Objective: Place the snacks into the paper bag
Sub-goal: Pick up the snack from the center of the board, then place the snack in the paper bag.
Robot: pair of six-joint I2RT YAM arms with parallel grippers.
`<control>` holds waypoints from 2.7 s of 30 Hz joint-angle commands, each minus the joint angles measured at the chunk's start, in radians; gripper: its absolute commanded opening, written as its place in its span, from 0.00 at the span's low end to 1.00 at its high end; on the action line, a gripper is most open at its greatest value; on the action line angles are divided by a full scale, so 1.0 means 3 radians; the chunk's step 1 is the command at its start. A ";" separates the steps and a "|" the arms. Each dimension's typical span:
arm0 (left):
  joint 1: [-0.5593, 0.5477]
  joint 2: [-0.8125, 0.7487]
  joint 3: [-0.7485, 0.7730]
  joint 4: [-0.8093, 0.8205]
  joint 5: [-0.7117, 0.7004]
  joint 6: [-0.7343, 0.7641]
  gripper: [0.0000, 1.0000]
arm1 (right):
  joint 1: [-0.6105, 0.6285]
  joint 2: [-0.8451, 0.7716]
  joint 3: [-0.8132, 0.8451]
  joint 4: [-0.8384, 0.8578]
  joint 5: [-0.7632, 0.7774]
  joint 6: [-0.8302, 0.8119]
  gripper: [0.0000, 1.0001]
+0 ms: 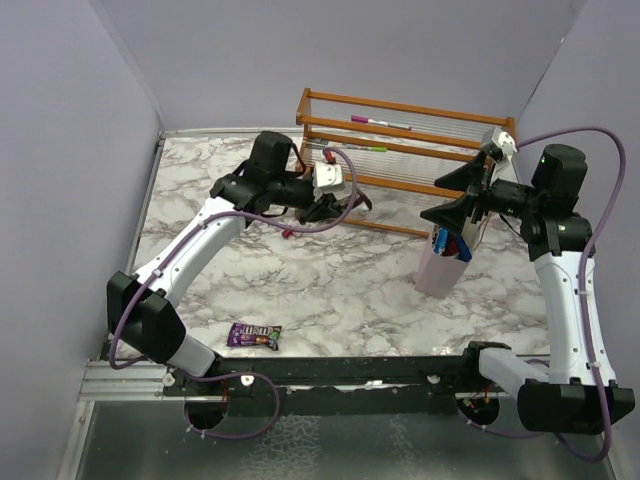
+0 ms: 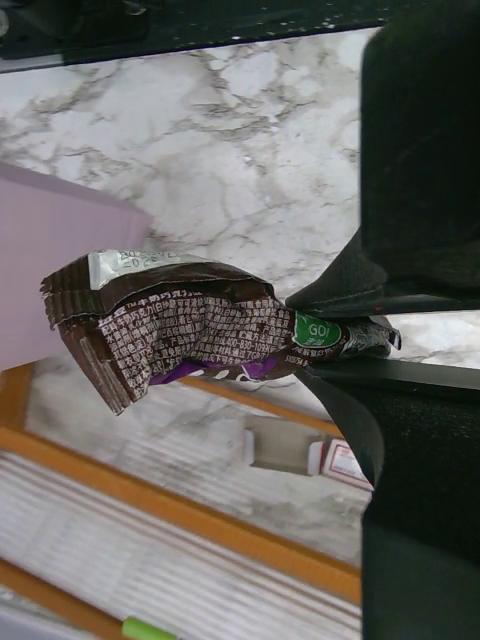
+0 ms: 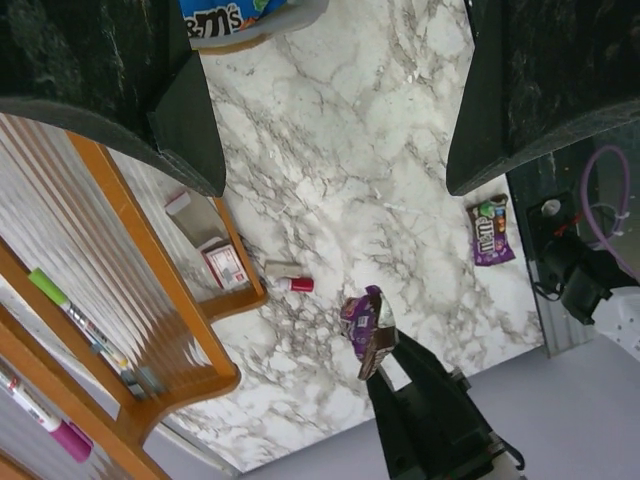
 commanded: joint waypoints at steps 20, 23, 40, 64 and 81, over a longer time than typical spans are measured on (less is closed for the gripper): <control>-0.0597 0.0306 0.0554 0.0867 -0.0208 -0.1140 0.01 | 0.0521 0.0223 -0.0212 0.1195 0.0090 0.0779 0.80; -0.0628 0.0308 0.0548 0.0894 -0.0253 -0.1183 0.00 | 0.0529 0.0213 -0.0280 0.1245 0.0106 0.0808 0.70; -0.0711 0.0286 0.0463 0.0945 -0.0472 -0.1255 0.11 | 0.0536 -0.0097 -0.0565 0.1386 0.0483 0.0880 0.01; -0.0620 -0.0149 0.0410 0.0031 -0.1837 -0.0571 0.82 | 0.0065 -0.0759 0.0183 -0.0091 0.1612 -0.0275 0.01; -0.0503 -0.0348 0.0178 0.0004 -0.2052 -0.0391 0.84 | -0.0157 -0.1129 0.0356 -0.1256 0.1928 -0.1048 0.01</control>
